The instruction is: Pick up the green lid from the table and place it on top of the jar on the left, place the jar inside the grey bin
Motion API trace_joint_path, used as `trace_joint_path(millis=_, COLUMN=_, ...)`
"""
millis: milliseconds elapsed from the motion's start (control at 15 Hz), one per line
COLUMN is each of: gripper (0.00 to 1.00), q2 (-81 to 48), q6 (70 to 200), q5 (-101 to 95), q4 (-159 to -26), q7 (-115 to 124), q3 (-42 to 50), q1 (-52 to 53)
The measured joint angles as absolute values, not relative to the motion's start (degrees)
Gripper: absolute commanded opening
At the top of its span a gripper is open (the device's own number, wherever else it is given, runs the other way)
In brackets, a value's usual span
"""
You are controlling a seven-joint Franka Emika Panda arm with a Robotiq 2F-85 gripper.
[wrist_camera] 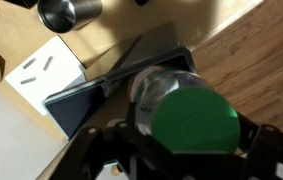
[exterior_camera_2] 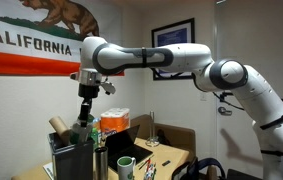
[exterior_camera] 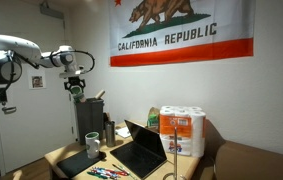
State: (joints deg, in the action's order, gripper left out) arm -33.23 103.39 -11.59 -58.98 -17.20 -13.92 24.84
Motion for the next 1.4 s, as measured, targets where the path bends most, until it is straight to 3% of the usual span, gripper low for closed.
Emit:
trace_joint_path(millis=133, gripper=0.75, q2=-34.1, q6=102.2, q5=-10.8, q4=-59.0, q7=-17.3, q3=-13.9, q1=24.6)
trace_joint_path(millis=200, gripper=0.94, q2=-34.6, q6=101.9, q5=-10.5, q4=-58.9, q7=-17.4, q3=-13.9, q1=24.5)
trace_joint_path(millis=333, gripper=1.00, q2=-35.1, q6=101.2, q5=-10.0, q4=-57.9, q7=-17.5, q3=-14.0, q1=24.3)
trace_joint_path(millis=1400, gripper=1.00, q2=-38.2, q6=95.2, q5=-9.6, q4=-53.6, q7=-17.7, q3=-14.1, q1=23.7)
